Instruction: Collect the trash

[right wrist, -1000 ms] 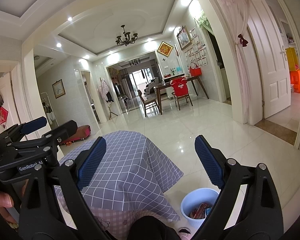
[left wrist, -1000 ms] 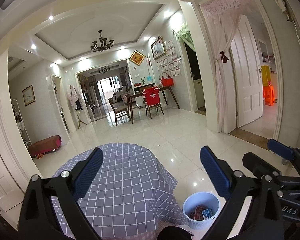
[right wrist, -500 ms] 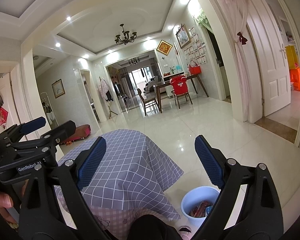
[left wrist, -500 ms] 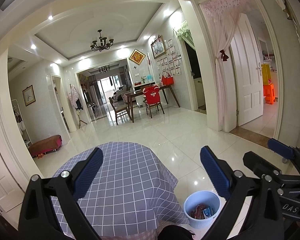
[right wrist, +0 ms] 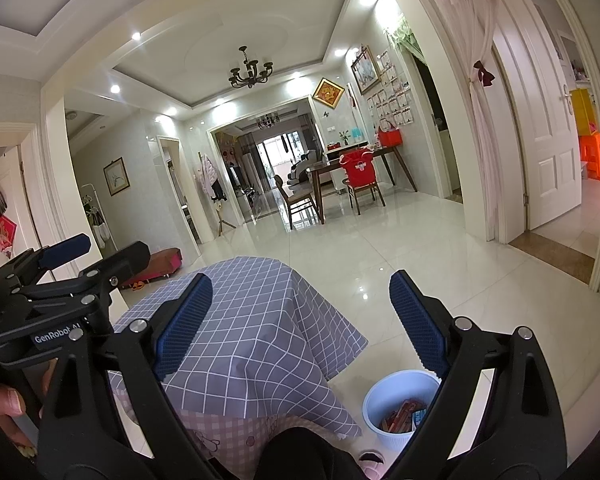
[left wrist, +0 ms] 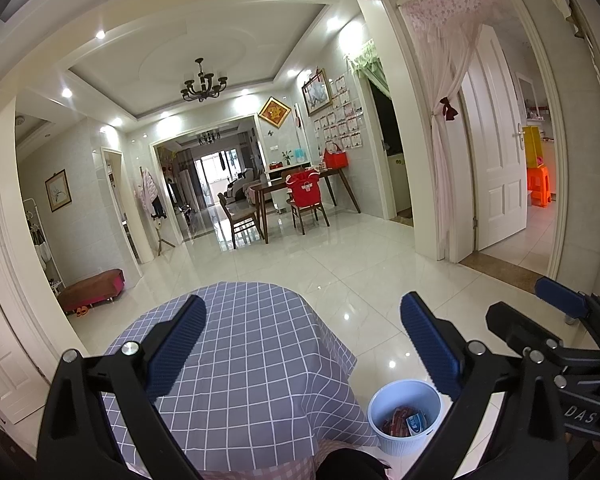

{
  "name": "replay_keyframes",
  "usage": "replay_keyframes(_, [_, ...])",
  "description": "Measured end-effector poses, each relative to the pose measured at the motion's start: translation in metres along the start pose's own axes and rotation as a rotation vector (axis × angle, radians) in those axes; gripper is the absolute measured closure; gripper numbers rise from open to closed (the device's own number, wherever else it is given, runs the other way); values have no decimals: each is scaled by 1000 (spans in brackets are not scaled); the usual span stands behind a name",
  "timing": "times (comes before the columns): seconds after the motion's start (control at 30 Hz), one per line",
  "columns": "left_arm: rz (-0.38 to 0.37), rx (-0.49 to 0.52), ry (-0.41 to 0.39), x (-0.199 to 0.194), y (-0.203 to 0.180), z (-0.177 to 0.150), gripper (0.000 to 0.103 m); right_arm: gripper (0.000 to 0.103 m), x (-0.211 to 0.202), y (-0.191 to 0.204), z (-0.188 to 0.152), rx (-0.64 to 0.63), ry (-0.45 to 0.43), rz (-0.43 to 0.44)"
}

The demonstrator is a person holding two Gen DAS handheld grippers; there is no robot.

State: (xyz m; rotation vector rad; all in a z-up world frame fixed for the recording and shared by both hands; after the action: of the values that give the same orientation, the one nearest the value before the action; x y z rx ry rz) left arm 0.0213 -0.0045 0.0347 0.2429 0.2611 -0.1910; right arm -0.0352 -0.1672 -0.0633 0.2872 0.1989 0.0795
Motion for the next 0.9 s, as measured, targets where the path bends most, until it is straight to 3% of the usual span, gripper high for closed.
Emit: replay_keyframes(0.9, [0,7,6,-1,12,-5,7,14,-1,4,2,4,7,-3])
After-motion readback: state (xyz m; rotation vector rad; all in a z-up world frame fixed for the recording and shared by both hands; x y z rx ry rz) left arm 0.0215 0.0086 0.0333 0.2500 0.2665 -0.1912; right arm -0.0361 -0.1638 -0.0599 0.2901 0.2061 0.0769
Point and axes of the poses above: each gripper's, at about its wrist camera, not at the fingertips, and x roughly the way its jaws point, y to its left, z to its top, the point moved 1 cm from there along x, roughly the way its jaws point, and after that the axes turned 2 degrees about -z, right-handed, at the moved point
